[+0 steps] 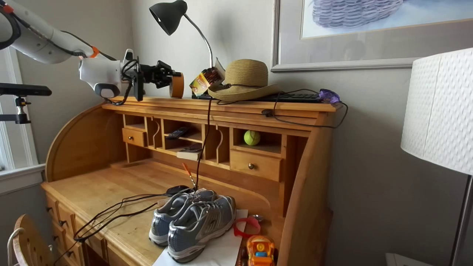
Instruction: Put the orange masking tape on the top counter
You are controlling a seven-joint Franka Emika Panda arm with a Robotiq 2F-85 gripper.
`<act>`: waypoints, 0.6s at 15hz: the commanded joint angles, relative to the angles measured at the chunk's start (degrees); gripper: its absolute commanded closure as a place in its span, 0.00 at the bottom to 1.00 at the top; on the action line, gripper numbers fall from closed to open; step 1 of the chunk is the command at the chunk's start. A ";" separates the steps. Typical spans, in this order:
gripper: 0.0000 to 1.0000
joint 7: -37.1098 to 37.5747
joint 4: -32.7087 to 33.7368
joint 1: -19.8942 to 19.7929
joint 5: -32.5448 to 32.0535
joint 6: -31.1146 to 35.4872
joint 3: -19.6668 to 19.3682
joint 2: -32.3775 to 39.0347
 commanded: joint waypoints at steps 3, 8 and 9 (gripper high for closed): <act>0.93 -6.41 4.86 0.57 4.09 0.67 0.05 2.00; 0.35 -8.46 6.87 0.51 5.74 0.63 0.30 2.67; 0.28 -8.75 7.23 0.51 5.90 0.63 0.33 2.74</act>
